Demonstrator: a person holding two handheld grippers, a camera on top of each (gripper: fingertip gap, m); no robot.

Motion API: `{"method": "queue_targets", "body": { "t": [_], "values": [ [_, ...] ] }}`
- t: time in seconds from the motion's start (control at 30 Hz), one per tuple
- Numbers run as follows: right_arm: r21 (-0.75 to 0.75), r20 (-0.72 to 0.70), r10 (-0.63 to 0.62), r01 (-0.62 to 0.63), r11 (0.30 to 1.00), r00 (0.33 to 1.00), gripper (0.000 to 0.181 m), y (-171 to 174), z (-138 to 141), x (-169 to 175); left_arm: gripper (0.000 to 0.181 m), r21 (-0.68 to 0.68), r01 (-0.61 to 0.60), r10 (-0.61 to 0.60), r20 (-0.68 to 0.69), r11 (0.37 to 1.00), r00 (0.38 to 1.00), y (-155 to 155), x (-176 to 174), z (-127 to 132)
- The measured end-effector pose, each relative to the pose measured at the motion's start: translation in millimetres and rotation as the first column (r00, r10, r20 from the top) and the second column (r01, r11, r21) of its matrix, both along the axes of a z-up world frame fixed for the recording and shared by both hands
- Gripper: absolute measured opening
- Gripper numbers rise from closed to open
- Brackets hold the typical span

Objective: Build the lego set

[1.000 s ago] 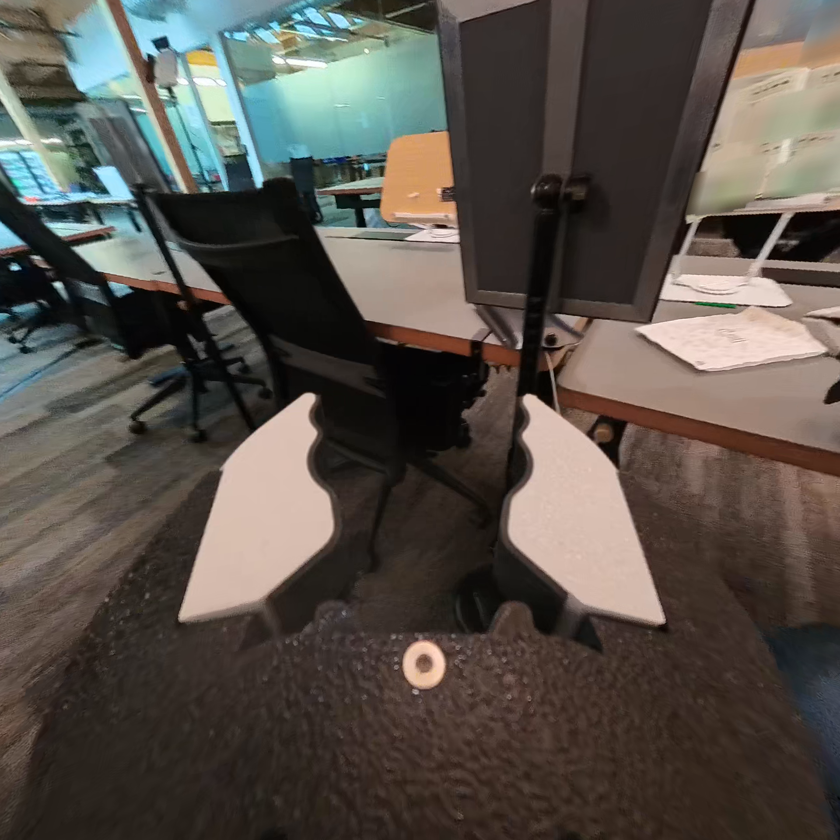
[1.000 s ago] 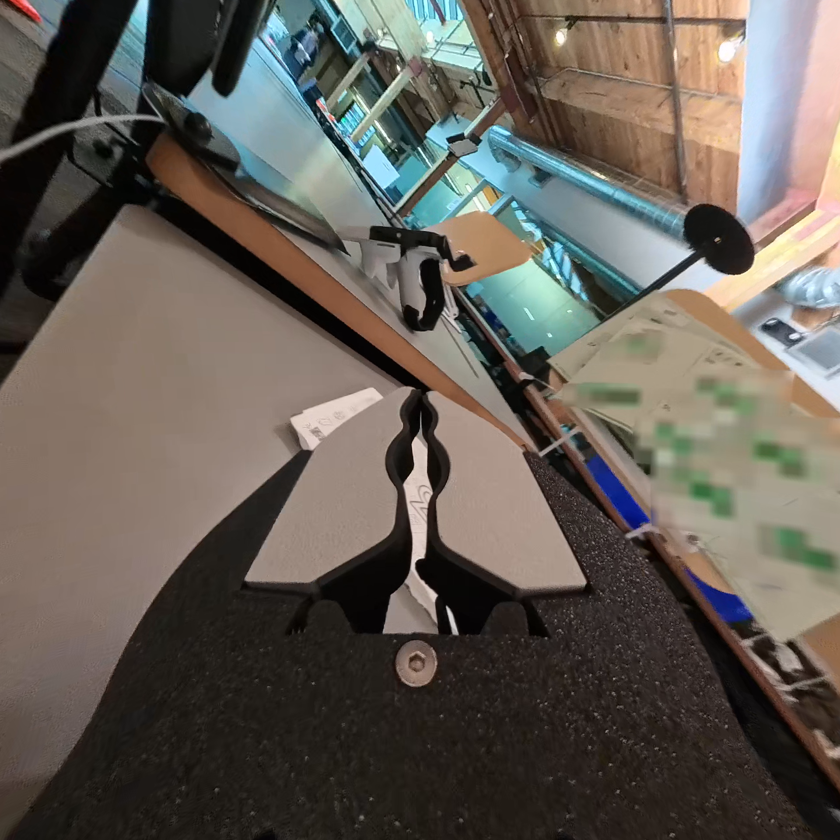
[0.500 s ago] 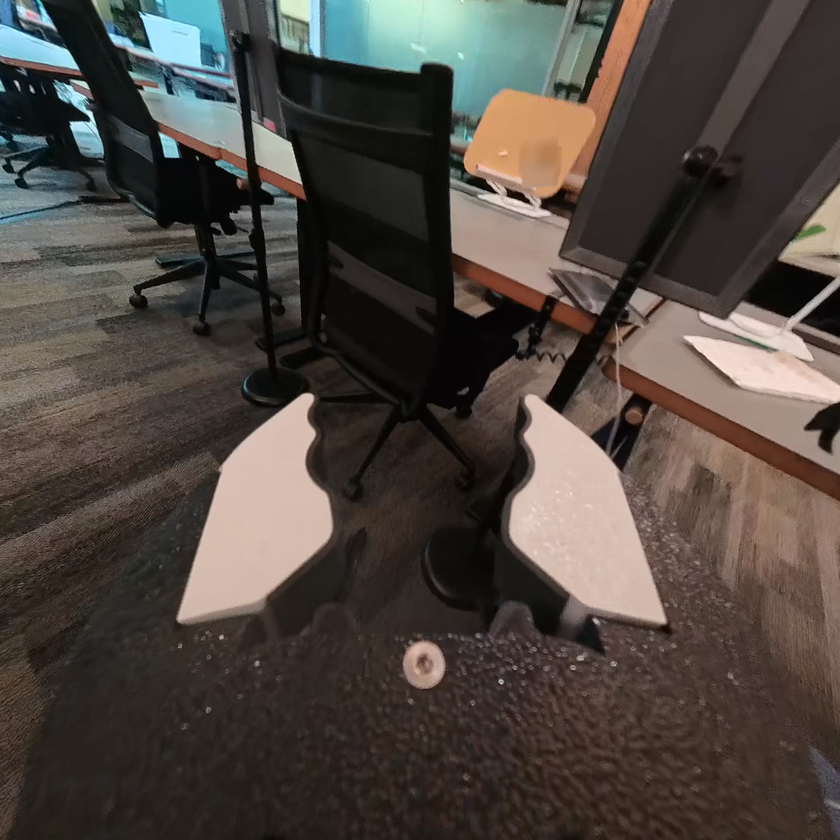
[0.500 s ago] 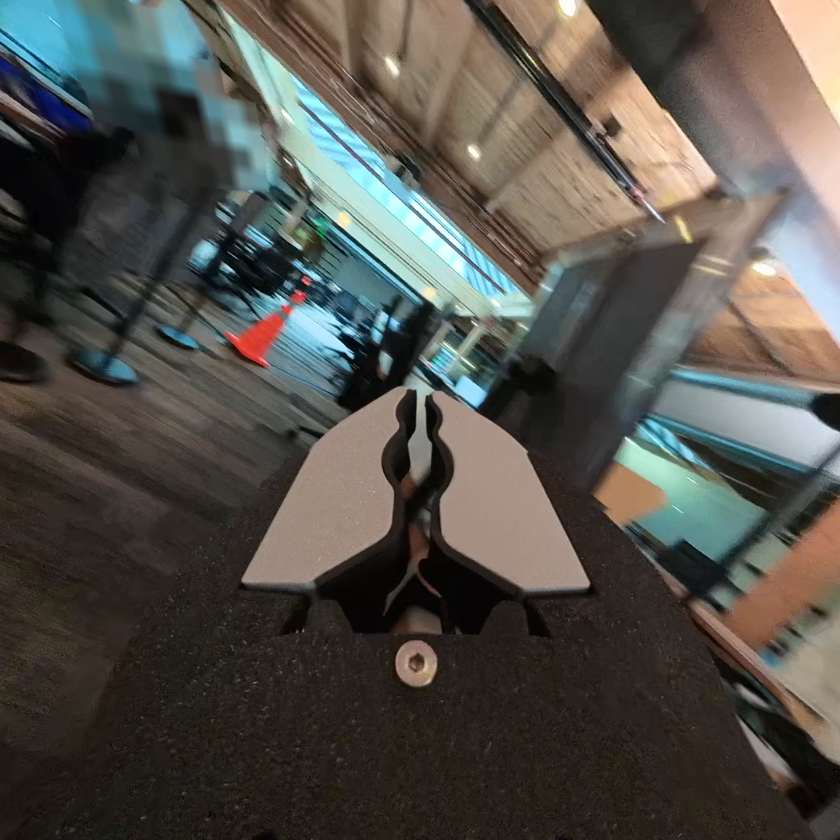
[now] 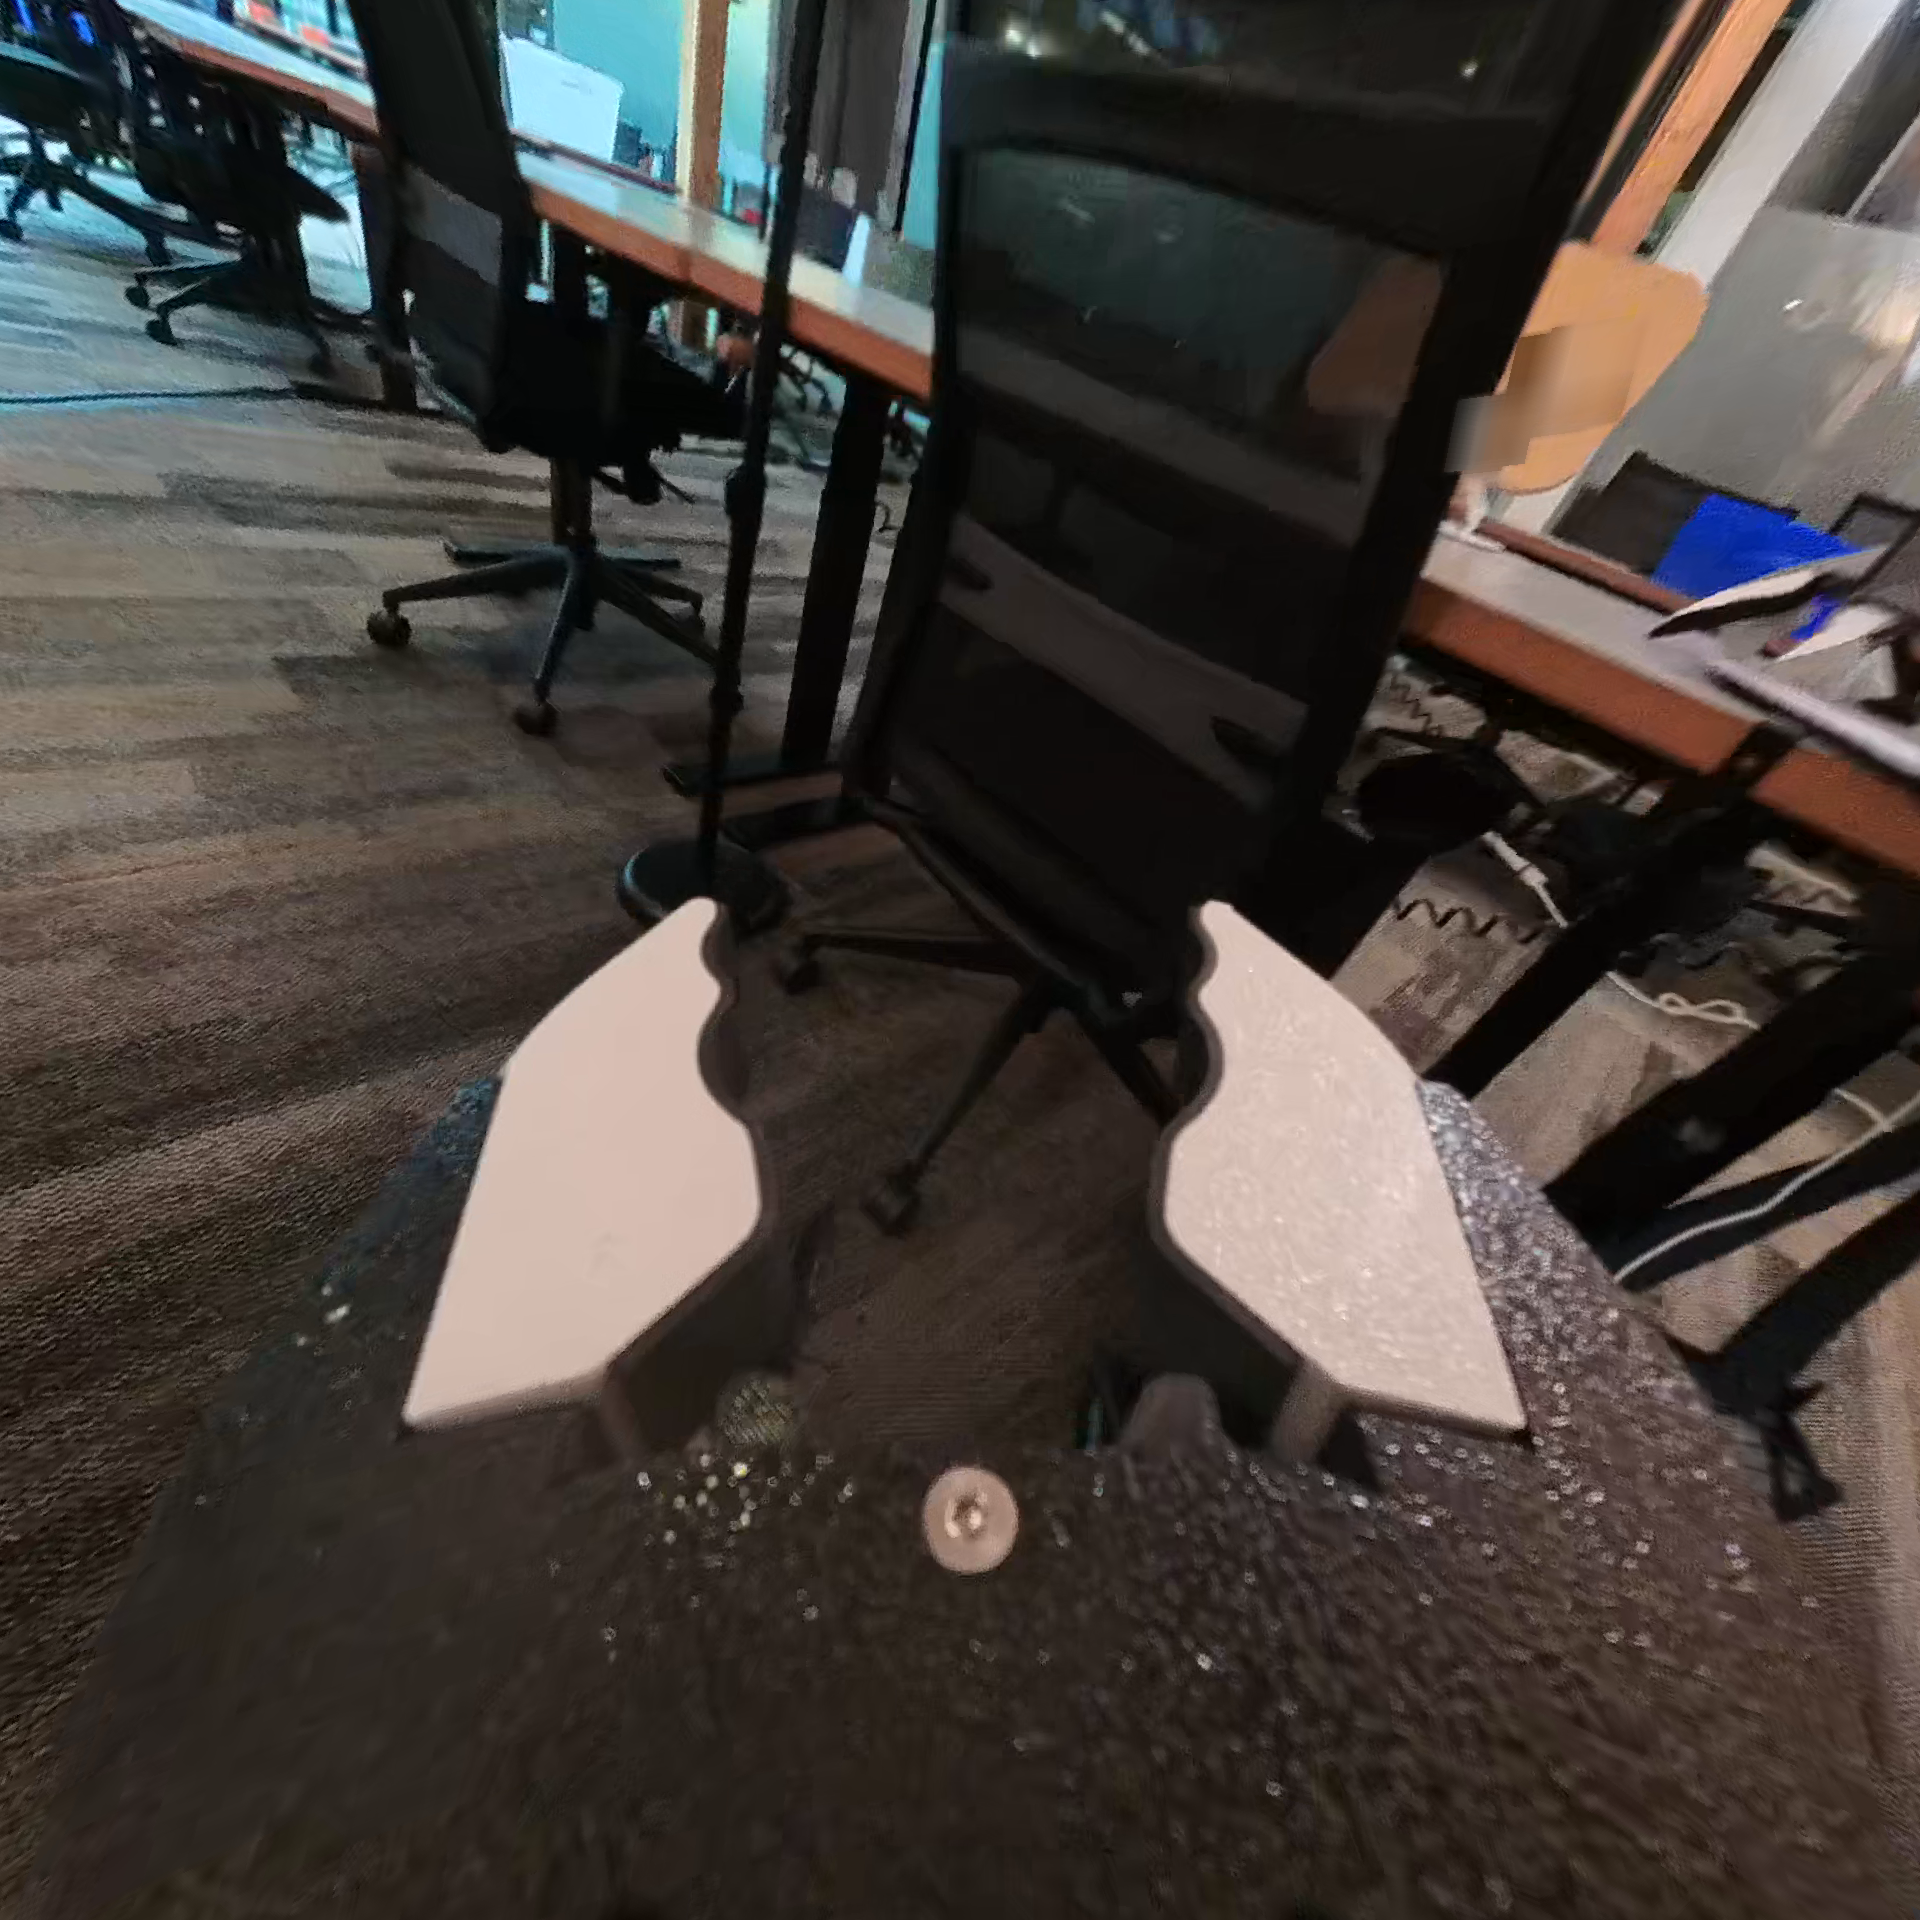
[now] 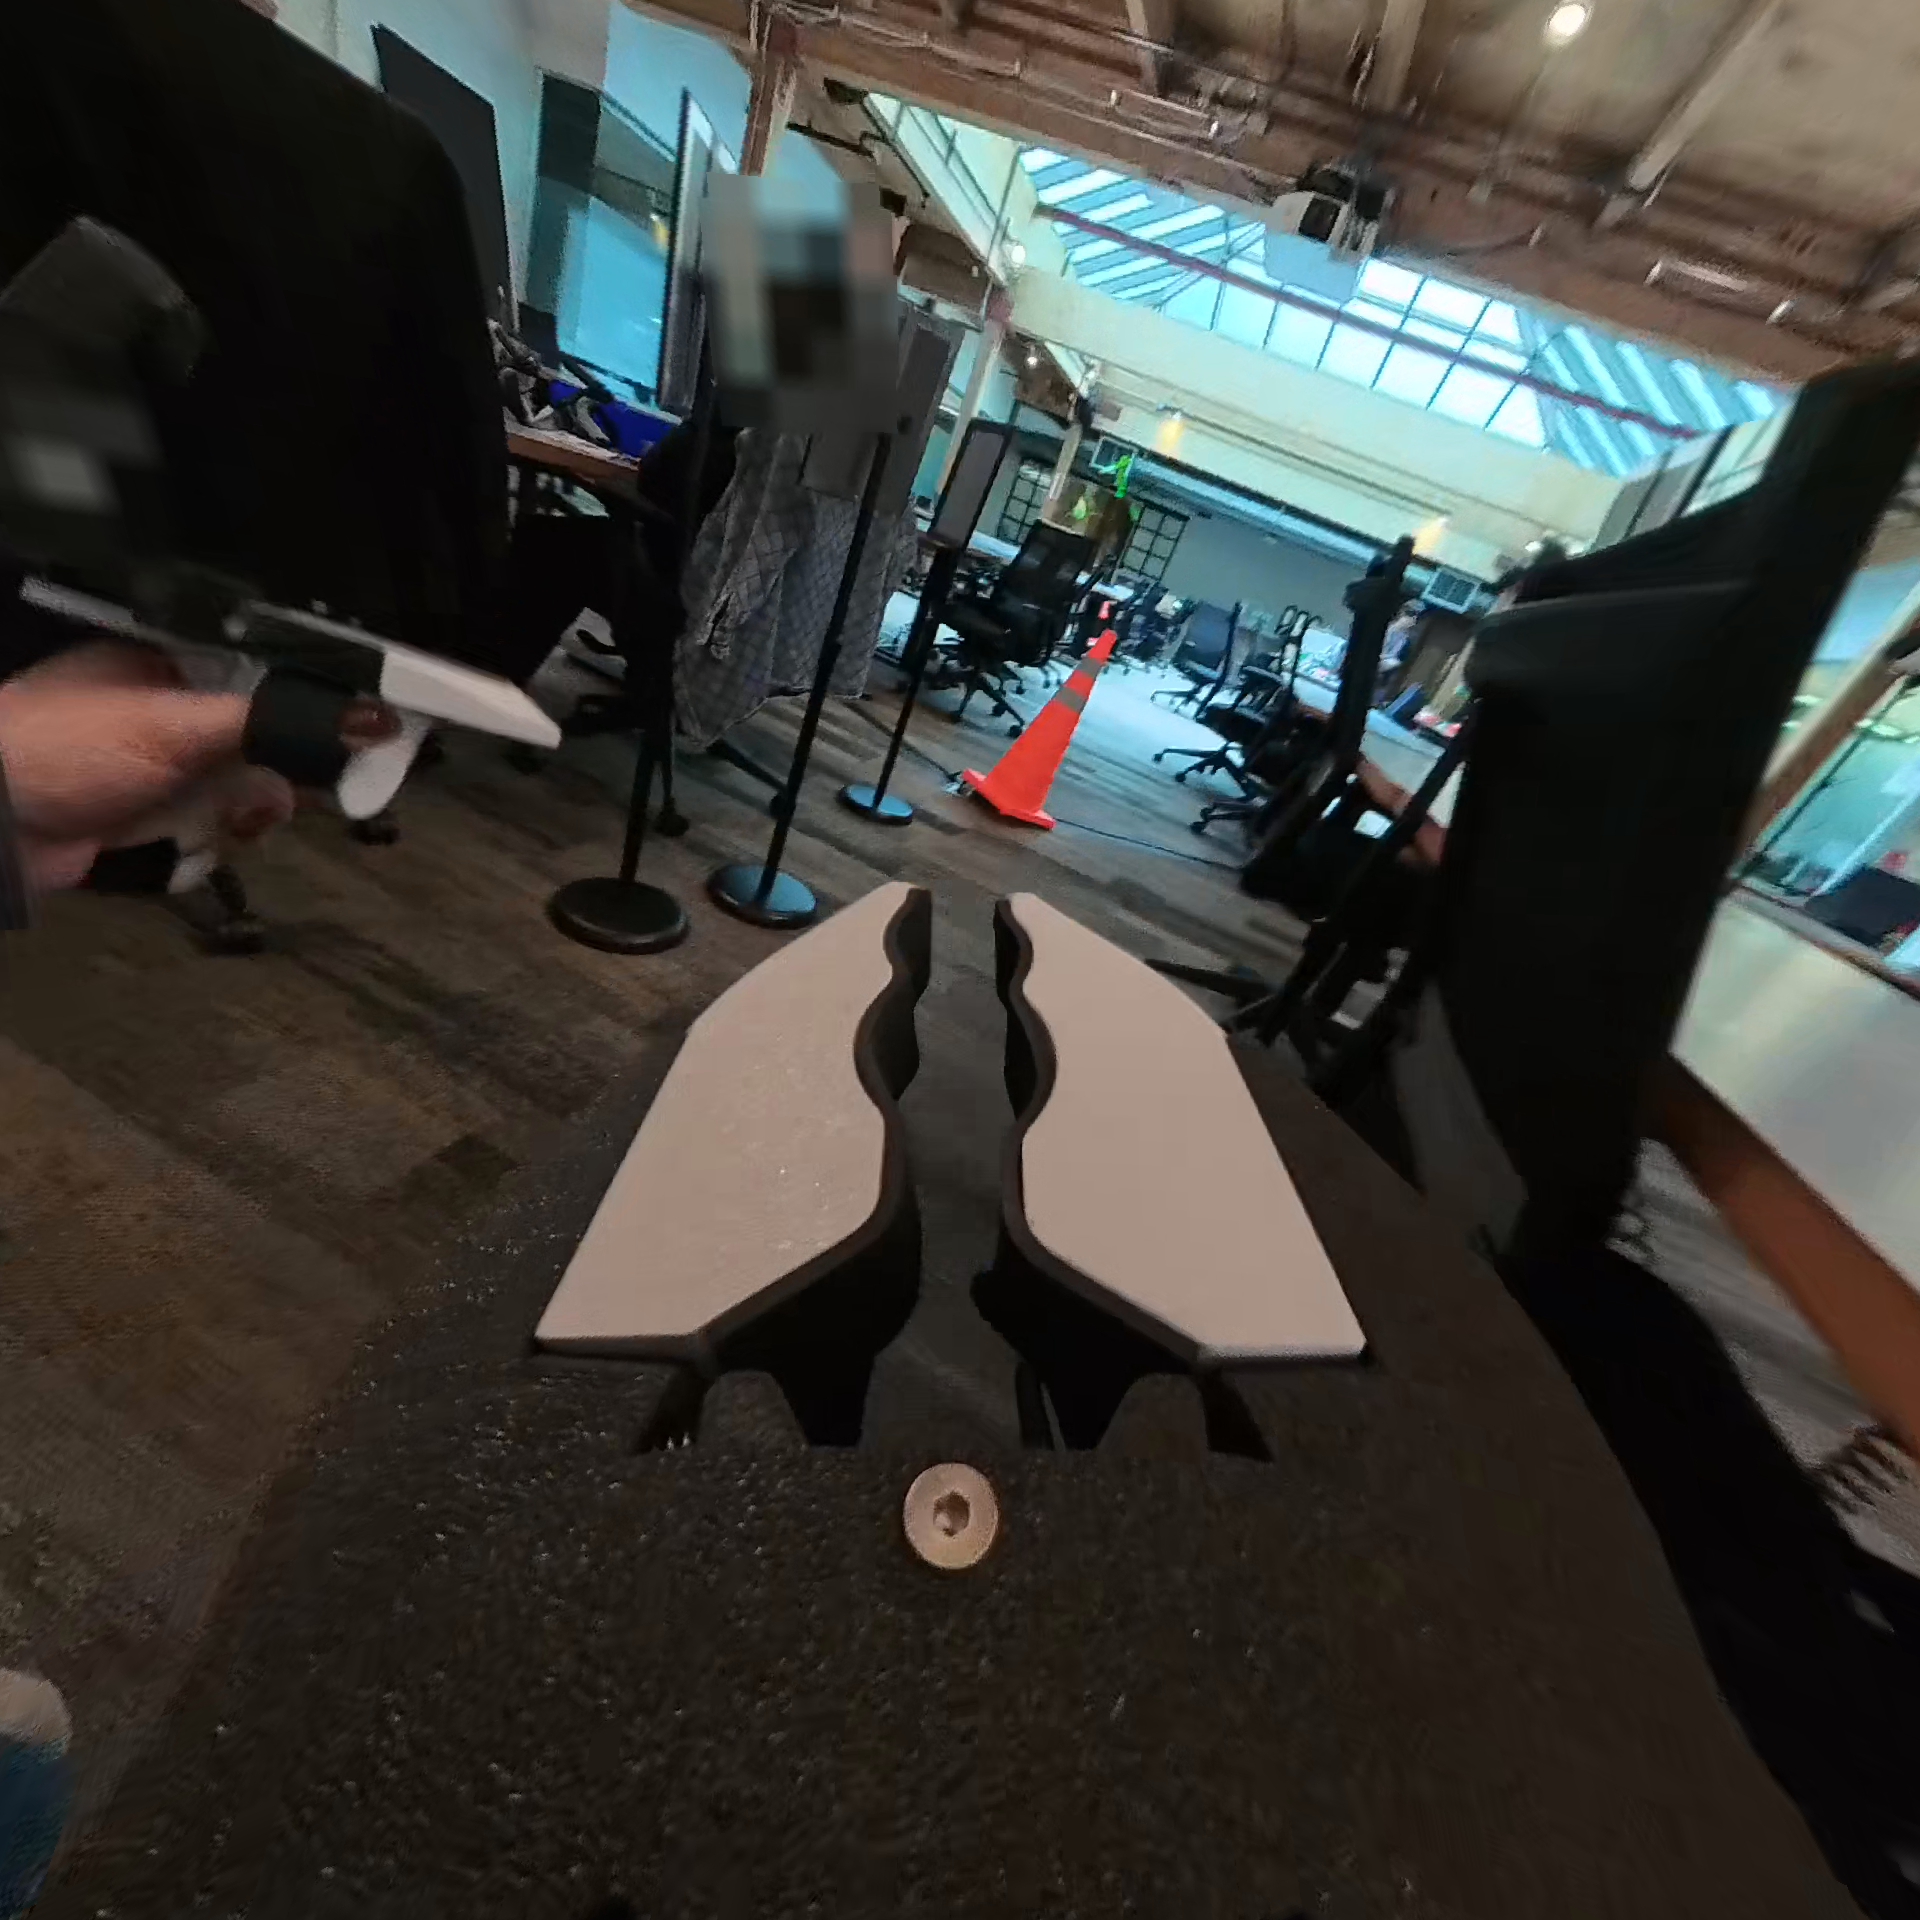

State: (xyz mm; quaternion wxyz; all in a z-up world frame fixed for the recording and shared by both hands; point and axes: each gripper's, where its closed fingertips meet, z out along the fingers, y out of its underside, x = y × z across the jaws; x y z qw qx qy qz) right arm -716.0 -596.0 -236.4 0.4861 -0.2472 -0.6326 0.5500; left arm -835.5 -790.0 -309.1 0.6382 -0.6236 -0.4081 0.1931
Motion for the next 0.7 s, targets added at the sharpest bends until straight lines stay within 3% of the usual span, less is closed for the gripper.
{"method": "queue_targets", "body": {
  "t": [0.13, 0.2, 0.43, 0.53, 0.7],
  "values": [
    [-0.03, 0.016, 0.011, -0.011, 0.999, 1.0, 0.013, -1, -11, -26, 0.082, -0.016, -0.001, 0.002, 0.051, 1.0, 0.999, -5, -14, -44],
    [-0.037, 0.014, -0.004, 0.005, 0.999, 1.0, 0.013, 4, -14, -29, 0.083, -0.012, -0.007, 0.008, 0.072, 1.0, 0.997, -2, -11, -50],
    [-0.048, 0.055, -0.09, 0.093, 0.994, 0.994, 0.014, 22, -1, -7, 0.079, -0.02, 0.021, -0.019, 0.082, 1.0, 0.996, 21, 3, -39],
    [-0.114, 0.091, -0.057, 0.067, 0.991, 0.994, 0.018, 25, 9, 4, 0.076, -0.04, 0.036, -0.032, 0.092, 0.999, 0.995, 31, 7, -37],
    [-0.169, 0.062, -0.106, 0.115, 0.979, 0.992, 0.018, 37, 4, 3, 0.072, -0.211, 0.058, -0.054, 0.026, 0.976, 0.998, 50, -19, -58]
  ]
}}
